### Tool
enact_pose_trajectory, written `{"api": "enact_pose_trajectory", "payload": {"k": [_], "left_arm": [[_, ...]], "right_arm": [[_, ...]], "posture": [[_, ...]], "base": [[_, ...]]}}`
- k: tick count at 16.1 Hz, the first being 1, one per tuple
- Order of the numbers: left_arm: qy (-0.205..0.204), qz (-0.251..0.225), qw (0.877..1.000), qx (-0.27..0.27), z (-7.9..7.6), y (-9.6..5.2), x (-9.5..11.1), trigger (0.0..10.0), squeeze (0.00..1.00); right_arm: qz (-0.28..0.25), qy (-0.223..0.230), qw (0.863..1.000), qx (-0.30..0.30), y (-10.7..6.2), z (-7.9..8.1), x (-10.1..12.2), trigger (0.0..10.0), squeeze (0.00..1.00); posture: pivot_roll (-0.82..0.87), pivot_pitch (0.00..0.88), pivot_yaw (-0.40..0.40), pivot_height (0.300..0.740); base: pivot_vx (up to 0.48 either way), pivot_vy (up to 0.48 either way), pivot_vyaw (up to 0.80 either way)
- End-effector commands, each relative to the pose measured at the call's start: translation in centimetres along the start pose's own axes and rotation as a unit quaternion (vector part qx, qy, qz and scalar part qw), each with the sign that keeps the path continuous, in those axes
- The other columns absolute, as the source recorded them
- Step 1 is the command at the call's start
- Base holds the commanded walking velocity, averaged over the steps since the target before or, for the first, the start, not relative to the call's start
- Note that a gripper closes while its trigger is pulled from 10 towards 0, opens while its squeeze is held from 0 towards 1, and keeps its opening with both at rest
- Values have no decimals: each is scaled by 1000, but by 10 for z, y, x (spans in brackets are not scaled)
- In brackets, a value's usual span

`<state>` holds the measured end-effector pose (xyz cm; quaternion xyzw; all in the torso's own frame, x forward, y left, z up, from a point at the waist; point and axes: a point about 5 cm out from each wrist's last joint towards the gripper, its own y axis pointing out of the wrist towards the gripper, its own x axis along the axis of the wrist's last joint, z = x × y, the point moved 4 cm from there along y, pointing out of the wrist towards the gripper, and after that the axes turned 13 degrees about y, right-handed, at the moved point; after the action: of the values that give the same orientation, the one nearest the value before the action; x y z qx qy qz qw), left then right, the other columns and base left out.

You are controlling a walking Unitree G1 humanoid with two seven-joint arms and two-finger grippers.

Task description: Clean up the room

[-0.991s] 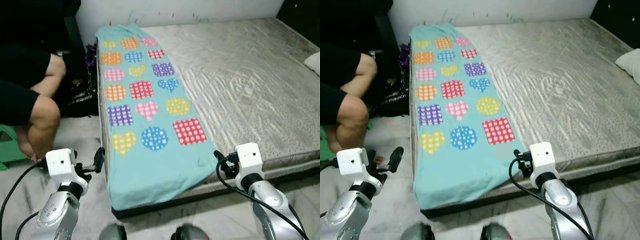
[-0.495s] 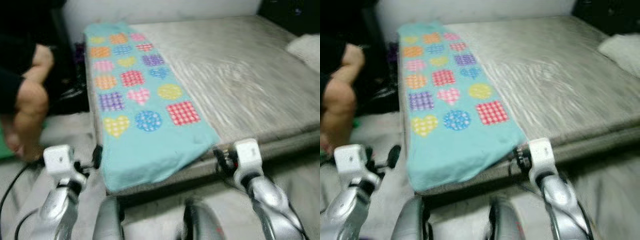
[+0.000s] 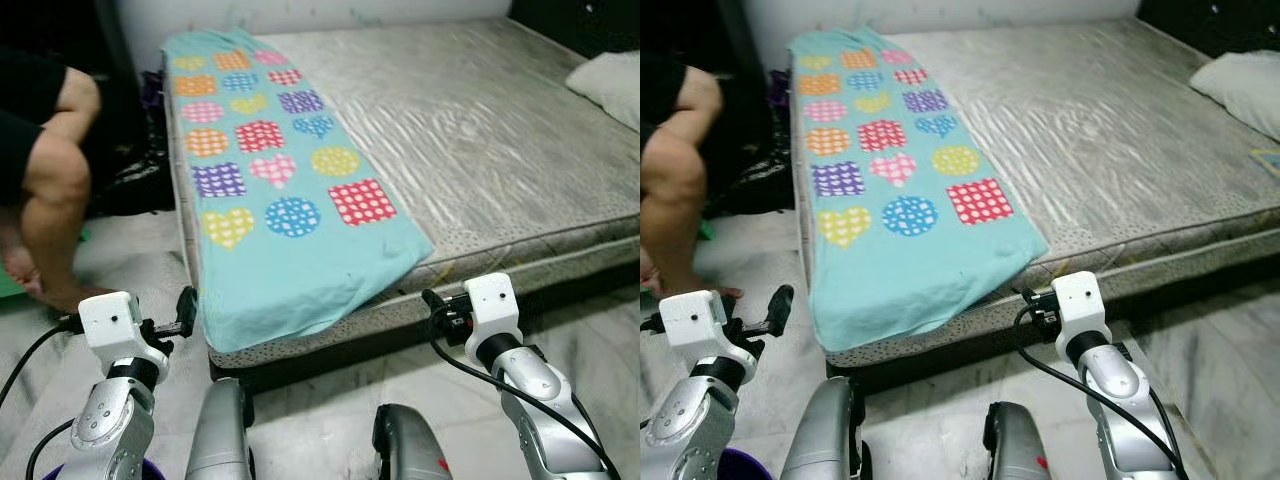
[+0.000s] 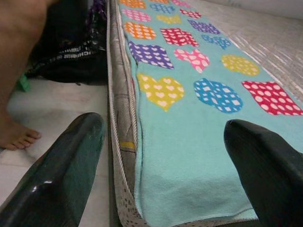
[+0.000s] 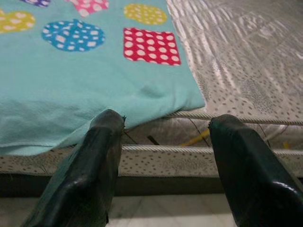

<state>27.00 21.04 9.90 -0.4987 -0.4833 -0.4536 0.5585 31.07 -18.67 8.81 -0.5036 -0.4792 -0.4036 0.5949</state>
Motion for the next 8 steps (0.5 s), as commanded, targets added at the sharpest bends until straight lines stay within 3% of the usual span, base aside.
{"api": "enact_pose_trajectory", "payload": {"k": [1,4,8], "left_arm": [[1,-5,1000,4,0,0,3,10000,0],[-2,-6,1000,1,-2,1,3,10000,0],[-5,-11,1000,-5,-5,0,4,10000,0]], "right_arm": [[-2,0,1000,2,2,0,1,10000,0],[-3,3,1000,2,1,1,1,10000,0],[-7,7,1000,1,2,1,3,10000,0]], "posture": [[-73,144,-30,602],[-73,150,-30,568],[-74,154,-33,563]], "base": [[0,0,0],[0,0,0],[0,0,0]]}}
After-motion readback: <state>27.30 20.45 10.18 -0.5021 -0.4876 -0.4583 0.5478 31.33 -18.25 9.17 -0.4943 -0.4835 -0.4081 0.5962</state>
